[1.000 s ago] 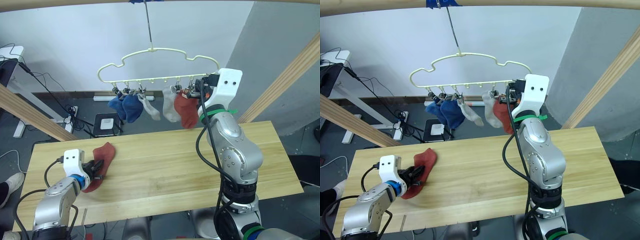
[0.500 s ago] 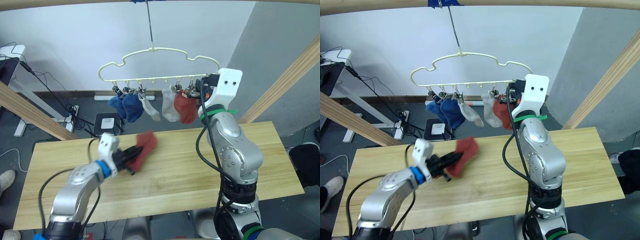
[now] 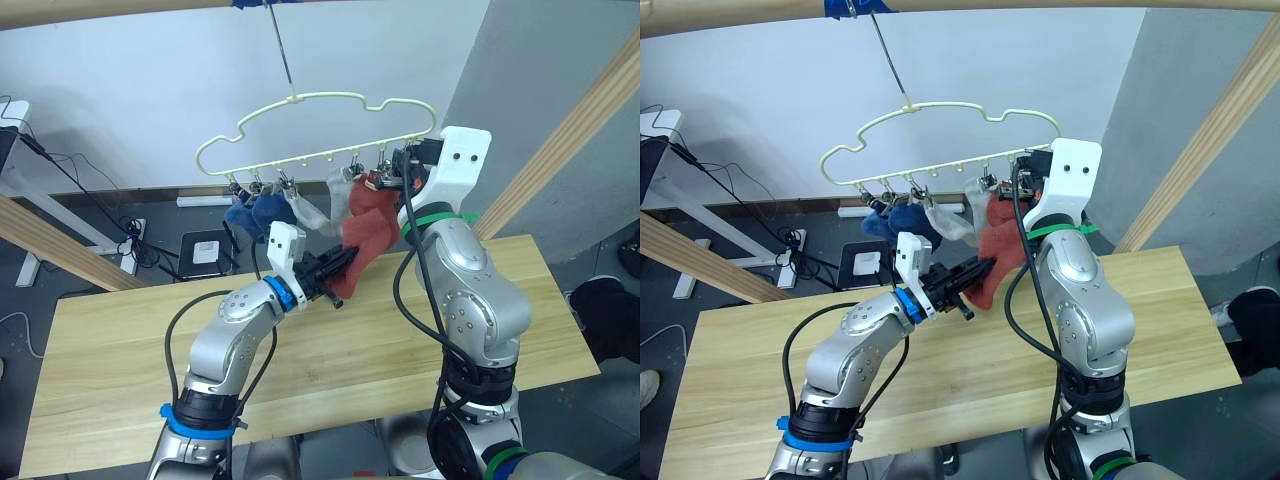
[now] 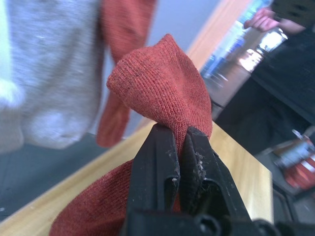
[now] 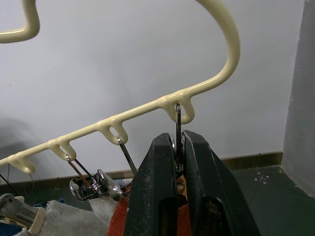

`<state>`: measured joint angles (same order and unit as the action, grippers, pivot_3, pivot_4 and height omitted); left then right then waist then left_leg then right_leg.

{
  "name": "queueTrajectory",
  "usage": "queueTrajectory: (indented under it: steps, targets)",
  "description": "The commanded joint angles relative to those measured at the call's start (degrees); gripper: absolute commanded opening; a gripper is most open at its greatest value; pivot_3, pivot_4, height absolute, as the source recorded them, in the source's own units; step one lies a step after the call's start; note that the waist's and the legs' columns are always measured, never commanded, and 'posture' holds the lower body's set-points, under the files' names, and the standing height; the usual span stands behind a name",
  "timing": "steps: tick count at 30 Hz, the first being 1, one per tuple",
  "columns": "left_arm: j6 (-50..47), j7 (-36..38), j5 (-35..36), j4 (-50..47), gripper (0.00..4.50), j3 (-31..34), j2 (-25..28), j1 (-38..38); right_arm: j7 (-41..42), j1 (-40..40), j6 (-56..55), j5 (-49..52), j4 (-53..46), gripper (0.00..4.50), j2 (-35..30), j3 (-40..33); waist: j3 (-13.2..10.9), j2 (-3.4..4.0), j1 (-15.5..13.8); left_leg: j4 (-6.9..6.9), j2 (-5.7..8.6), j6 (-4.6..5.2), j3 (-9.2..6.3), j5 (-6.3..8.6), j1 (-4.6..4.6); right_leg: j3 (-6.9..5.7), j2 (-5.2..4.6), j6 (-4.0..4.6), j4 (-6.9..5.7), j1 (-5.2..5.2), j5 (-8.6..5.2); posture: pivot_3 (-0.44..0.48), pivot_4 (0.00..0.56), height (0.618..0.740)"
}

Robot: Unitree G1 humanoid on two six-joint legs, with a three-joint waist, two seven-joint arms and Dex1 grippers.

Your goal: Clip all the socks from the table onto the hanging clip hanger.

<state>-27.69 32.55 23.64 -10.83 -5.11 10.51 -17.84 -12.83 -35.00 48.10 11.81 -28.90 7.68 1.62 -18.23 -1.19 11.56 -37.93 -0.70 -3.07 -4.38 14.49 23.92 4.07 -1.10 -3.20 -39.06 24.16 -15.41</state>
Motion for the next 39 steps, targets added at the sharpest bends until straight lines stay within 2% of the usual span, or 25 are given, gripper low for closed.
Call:
queueTrajectory:
  steps: [1,15,39]
  targets:
    - [1.73,-0.29,0.04,-0.78,0.02,-0.77,-1.32,-0.84,-0.29,-1.92,-0.53,-0.38,-3.07,0.0,1.05,0.24,0.0,0.0,-0.02,0.01,0.0,0.0,0.0,0.0,0.01,0.0,0.0,0.0,0.01,0.0,0.0,-0.307,0.282,0.74]
    - [3.61,0.37,0.4,1.37,0.02,-1.59,-3.58,-4.44,0.03,-1.44,-0.3,-0.68,-2.98,0.0,1.22,0.61,0.0,0.0,-0.09,0.0,0.02,0.0,0.0,0.0,0.02,0.0,0.0,0.0,0.02,0.0,0.0,-0.305,0.282,0.74]
    - [3.09,0.99,4.23,1.53,0.02,0.57,-4.9,-5.46,0.85,-0.93,-0.58,-1.59,-2.84,0.0,0.99,0.91,0.0,0.0,-0.09,0.0,0.02,0.0,0.0,0.0,0.02,0.0,0.01,0.0,0.02,-0.01,0.0,-0.305,0.279,0.74]
